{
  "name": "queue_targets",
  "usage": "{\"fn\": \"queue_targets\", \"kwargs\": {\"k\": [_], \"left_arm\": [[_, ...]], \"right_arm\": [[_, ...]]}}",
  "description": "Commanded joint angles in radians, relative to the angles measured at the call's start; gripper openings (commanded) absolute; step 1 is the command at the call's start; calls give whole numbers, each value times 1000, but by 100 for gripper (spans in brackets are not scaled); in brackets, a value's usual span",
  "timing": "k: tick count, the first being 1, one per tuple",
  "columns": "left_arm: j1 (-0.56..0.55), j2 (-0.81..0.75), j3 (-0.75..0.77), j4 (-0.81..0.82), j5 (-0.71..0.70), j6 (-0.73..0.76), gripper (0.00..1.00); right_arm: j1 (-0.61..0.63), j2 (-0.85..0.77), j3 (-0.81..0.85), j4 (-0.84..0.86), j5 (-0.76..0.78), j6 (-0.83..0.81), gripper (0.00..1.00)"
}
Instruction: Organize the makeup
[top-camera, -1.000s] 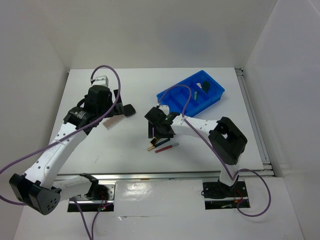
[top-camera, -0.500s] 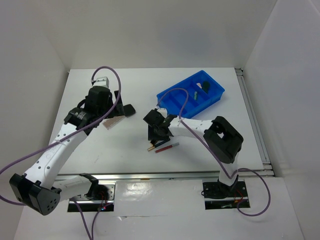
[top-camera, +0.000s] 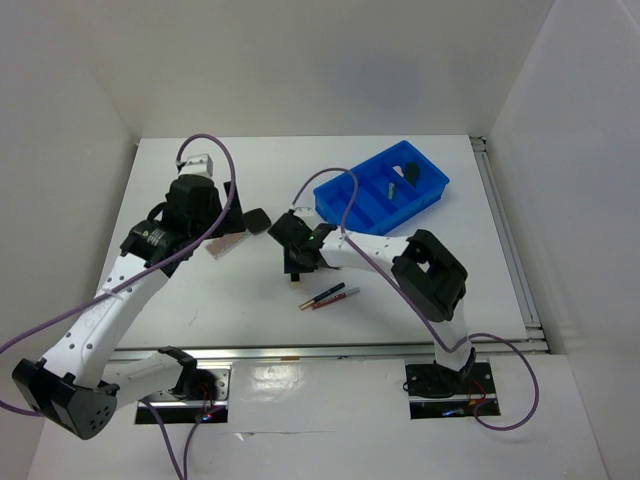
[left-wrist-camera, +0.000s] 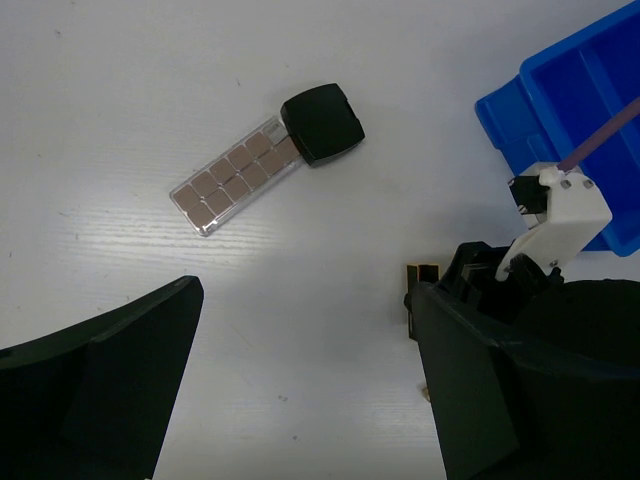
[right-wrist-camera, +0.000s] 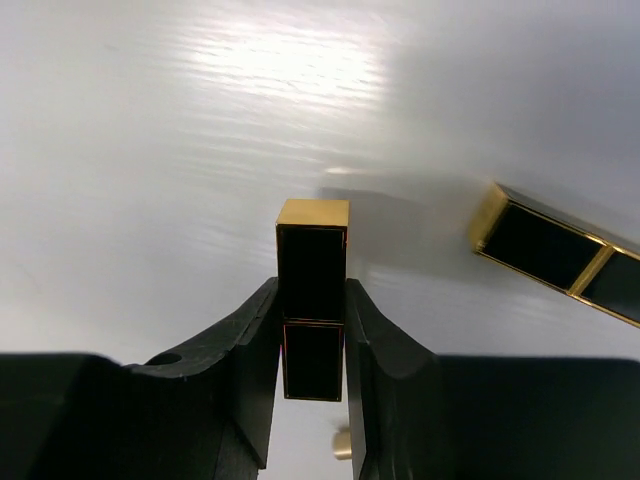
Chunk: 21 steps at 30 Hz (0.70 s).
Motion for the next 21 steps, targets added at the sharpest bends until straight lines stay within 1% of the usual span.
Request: {"fn": "queue_targets", "kwargs": {"k": [1, 2, 6, 9, 10, 12, 13, 14, 15, 16, 17, 20, 21], "left_arm": [[-2, -28, -6, 7, -22, 13, 100], [-2, -28, -6, 7, -22, 13, 100], [-2, -28, -6, 7, -31, 22, 100], [-2, -28, -15, 26, -10, 34, 100], [-2, -17, -26, 36, 21, 45, 100], [-2, -17, -35, 46, 77, 54, 100], [-2, -3, -35, 47, 120, 89, 100], [-2, 9, -56, 59, 222, 100, 99], [-2, 20, -56, 68, 264, 100, 99], [-11, 30, -69, 68, 306, 112, 97], [-11, 53, -84, 68, 394, 140, 94], [-69, 87, -108, 68, 502, 172, 91], [-83, 102, -127, 68, 518, 187, 91]], "right_arm": [[34, -8, 112, -10, 43, -55, 9], [34, -27, 150, -25, 66, -65, 7], [12, -120, 183, -46, 170, -118, 7], [-93, -196, 174, -46, 196, -158, 7], [-173, -212, 160, -46, 196, -183, 7], [-251, -253, 138, -28, 186, -204, 7], [-329, -262, 129, -17, 176, -221, 7], [-370, -262, 129, -17, 161, -241, 7], [-406, -262, 129, -17, 152, -241, 7], [-478, -252, 129, -8, 137, -255, 7], [-512, -241, 129, -8, 123, -267, 7], [-610, -180, 177, 4, 81, -289, 7], [-630, -158, 216, 4, 63, -289, 7]]}}
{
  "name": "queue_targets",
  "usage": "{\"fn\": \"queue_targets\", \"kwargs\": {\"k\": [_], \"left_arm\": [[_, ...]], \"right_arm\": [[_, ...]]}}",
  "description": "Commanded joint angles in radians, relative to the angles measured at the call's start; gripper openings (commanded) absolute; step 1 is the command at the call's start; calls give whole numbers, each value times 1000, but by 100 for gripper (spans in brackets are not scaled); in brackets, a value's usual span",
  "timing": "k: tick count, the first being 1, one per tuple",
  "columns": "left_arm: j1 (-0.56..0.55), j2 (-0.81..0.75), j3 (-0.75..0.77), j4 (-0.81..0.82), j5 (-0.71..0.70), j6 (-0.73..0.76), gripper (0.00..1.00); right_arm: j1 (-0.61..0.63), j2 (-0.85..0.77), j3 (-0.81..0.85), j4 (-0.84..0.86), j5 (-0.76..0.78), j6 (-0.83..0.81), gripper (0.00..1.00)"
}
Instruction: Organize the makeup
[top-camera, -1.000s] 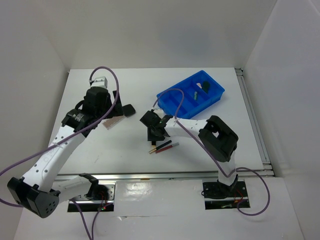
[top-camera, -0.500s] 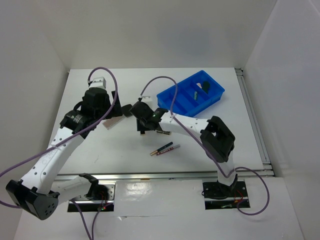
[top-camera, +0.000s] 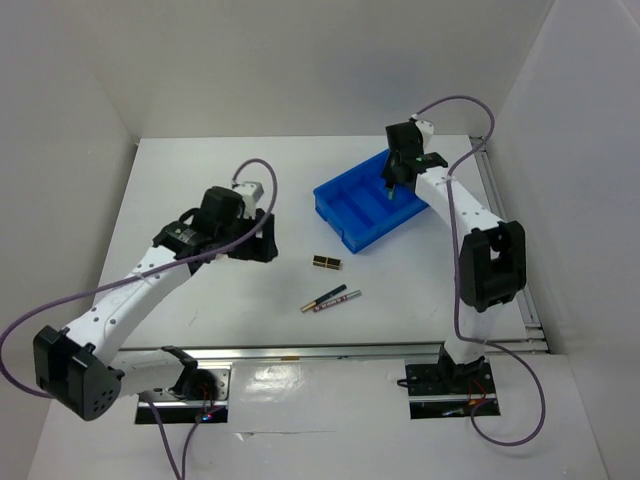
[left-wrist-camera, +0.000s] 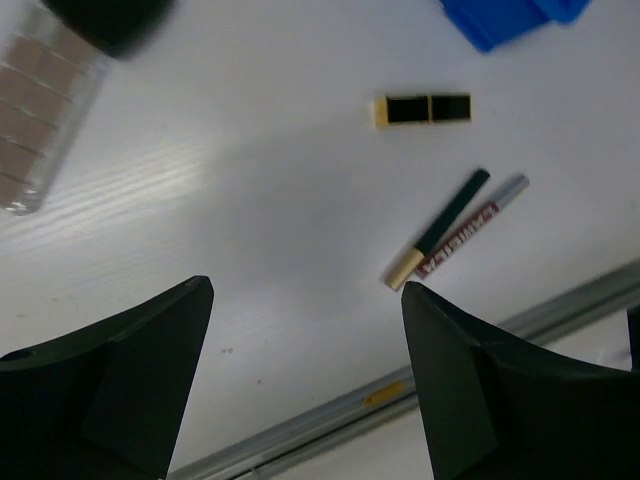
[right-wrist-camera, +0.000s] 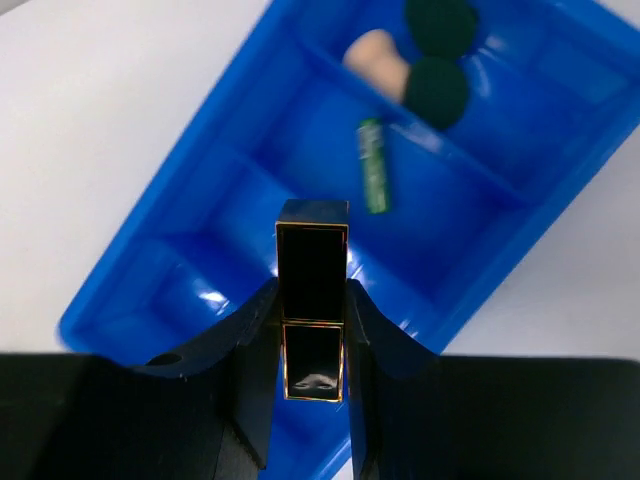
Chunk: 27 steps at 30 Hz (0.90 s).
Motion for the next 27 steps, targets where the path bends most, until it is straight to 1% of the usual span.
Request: {"fn": "queue_targets", "kwargs": {"k": [1, 3, 4, 6, 7, 8, 11, 12, 14, 15, 16, 18, 19, 20, 21, 22, 23, 24, 25, 27], "left_arm": [[-66, 27, -40, 5, 195, 71, 90], [-98, 36, -72, 5, 262, 97, 90], [-125, 36, -83, 5, 279, 97, 86], [-147, 36, -115, 29, 299, 87, 82], [-162, 36, -125, 42, 313, 87, 73], [-162, 36, -134, 51, 313, 71, 70], [-190, 47, -143, 72, 322, 59, 70], [-204, 57, -143, 72, 322, 59, 75], [-218, 57, -143, 72, 322, 50, 82], [-228, 68, -143, 72, 312, 50, 85], [-228, 68, -134, 72, 302, 50, 88], [-228, 68, -134, 62, 289, 50, 90], [-228, 68, -125, 62, 279, 50, 91], [-228, 68, -125, 62, 279, 50, 91], [-228, 79, -116, 62, 279, 50, 94], [-228, 79, -116, 62, 279, 50, 96], [-228, 89, -116, 62, 279, 50, 98], [-238, 100, -106, 62, 269, 50, 99], [-238, 100, -106, 62, 269, 50, 99], [-238, 110, -94, 62, 232, 50, 99]], "right_arm": [[-37, 90, 100, -3, -58, -46, 7], [-69, 136, 164, -13, -58, -66, 7], [-80, 177, 184, -13, -58, -66, 7], [-103, 214, 216, -23, -58, -77, 7], [-103, 248, 244, -23, -58, -77, 7], [-116, 265, 259, -23, -68, -77, 7], [-136, 326, 316, -23, -68, -77, 7], [-149, 343, 333, -23, -68, -77, 9], [-159, 387, 377, -37, -105, -77, 12], [-160, 403, 396, -49, -105, -77, 15], [-160, 436, 436, -71, -114, -77, 27], [-160, 470, 479, -100, -114, -77, 46], [-160, 486, 502, -118, -114, -86, 54], [-160, 495, 529, -147, -114, -86, 59], [-150, 495, 529, -148, -102, -86, 66], [-141, 475, 517, -148, -102, -86, 70], [-141, 455, 469, -136, -93, -86, 73], [-131, 405, 435, -85, -93, -101, 75], [-130, 379, 406, -62, -93, -112, 75], [-111, 313, 361, -62, -67, -112, 68]]}}
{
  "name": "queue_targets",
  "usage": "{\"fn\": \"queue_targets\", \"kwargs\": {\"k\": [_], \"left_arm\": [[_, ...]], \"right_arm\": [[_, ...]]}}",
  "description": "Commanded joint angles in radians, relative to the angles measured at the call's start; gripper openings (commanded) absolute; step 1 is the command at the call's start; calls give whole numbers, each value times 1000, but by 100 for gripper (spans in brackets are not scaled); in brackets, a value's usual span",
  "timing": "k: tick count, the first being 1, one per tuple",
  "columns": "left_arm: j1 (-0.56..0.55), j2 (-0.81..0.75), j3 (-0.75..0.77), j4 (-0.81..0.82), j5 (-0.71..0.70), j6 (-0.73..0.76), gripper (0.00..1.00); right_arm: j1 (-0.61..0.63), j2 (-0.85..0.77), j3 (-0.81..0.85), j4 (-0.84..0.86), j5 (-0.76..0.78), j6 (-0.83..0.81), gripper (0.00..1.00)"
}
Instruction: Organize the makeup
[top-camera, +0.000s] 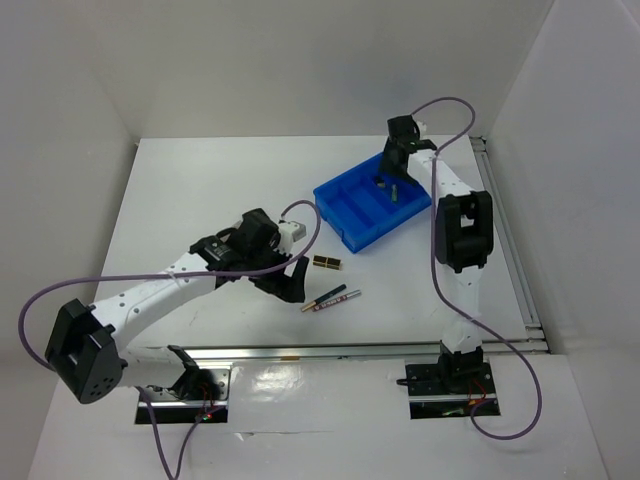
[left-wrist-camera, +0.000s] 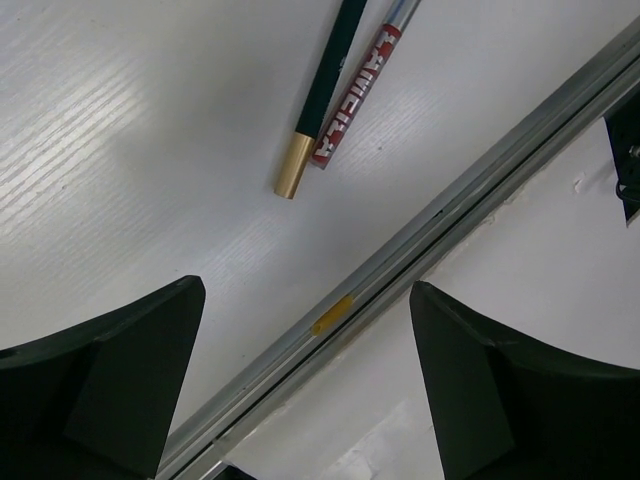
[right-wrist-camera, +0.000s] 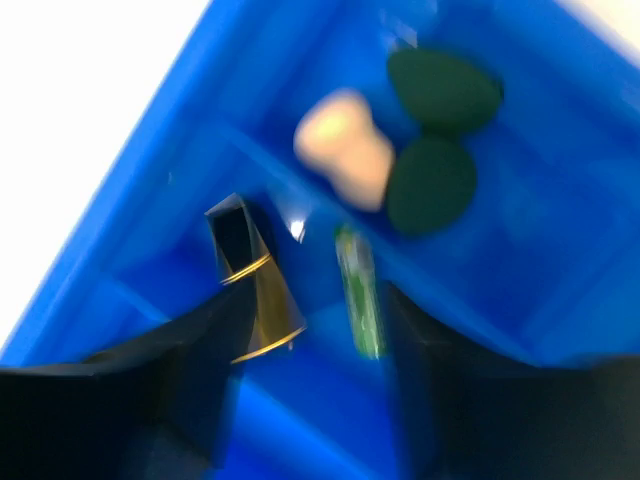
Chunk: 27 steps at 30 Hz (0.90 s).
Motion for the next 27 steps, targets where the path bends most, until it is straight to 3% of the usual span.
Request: {"fn": "queue_targets", "kwargs": {"k": [1, 5, 9, 14, 17, 21, 27], "left_arm": [[-6, 9, 58, 4, -46, -10, 98], [-6, -11, 101, -32, -114, -1, 96], [-6, -69, 138, -42, -161, -1, 91], [3, -144, 150, -55, -154, 14, 90], [3, -181, 150, -65, -172, 14, 90], [3, -192, 195, -116, -336, -56, 90], [3, -230, 175, -95, -266, -44, 90]], "right_arm": [[50, -171, -58, 17, 46, -20, 55], [151, -405, -306, 63, 110, 3, 27], [298, -664, -631, 11, 162, 136, 27], [558, -938, -821, -143, 199, 375, 33], [671, -972, -883, -224, 147, 503, 47], [859, -930, -941, -351, 127, 867, 51], [897, -910, -1053, -171, 92, 1049, 52]]}}
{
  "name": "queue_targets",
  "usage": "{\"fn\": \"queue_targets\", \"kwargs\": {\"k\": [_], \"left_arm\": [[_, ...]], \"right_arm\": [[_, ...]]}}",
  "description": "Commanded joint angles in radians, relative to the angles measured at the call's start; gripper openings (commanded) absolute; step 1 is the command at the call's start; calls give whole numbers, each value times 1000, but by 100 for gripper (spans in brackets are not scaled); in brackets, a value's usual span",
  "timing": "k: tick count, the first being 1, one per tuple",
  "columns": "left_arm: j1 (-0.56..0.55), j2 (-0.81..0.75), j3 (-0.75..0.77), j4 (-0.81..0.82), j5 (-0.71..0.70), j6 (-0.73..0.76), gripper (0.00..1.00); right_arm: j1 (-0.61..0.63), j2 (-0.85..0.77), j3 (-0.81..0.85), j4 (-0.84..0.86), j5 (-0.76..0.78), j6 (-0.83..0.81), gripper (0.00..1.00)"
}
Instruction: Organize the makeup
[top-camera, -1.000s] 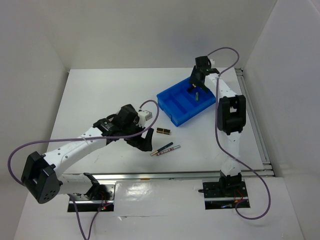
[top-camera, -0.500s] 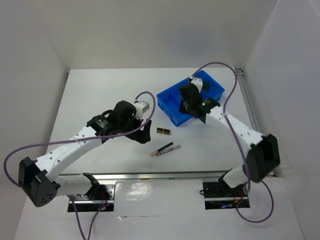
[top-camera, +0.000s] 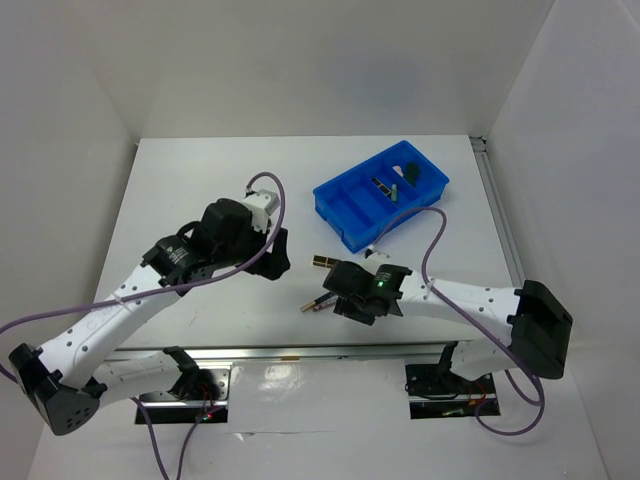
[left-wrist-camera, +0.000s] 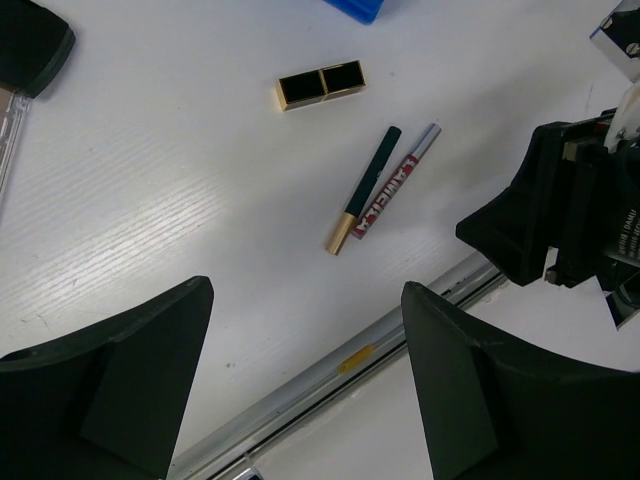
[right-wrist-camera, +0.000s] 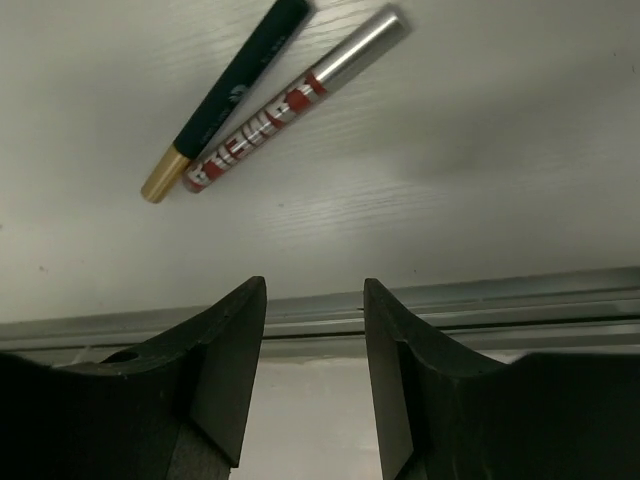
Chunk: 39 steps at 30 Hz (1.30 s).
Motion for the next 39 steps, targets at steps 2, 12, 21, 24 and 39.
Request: {"fn": "queue_targets", "kwargs": {"k": [2, 12, 21, 24, 39], "left_arm": [[1, -40, 10, -2, -1, -27, 90], [1, -31, -11, -20, 51, -16, 91], [1, -49, -36, -23, 21, -34, 92], [1, -58, -45, -33, 11, -34, 92], [1, -67, -54, -33, -9, -34, 92]], "right_arm": [[5, 3, -34, 94, 60, 215, 50], [-107, 154, -8, 246, 48, 71, 49], [-187, 273, 41, 297, 14, -22, 49], [-187, 310, 51, 297, 5, -22, 46], [-187, 365, 69, 277, 27, -24, 27]]}}
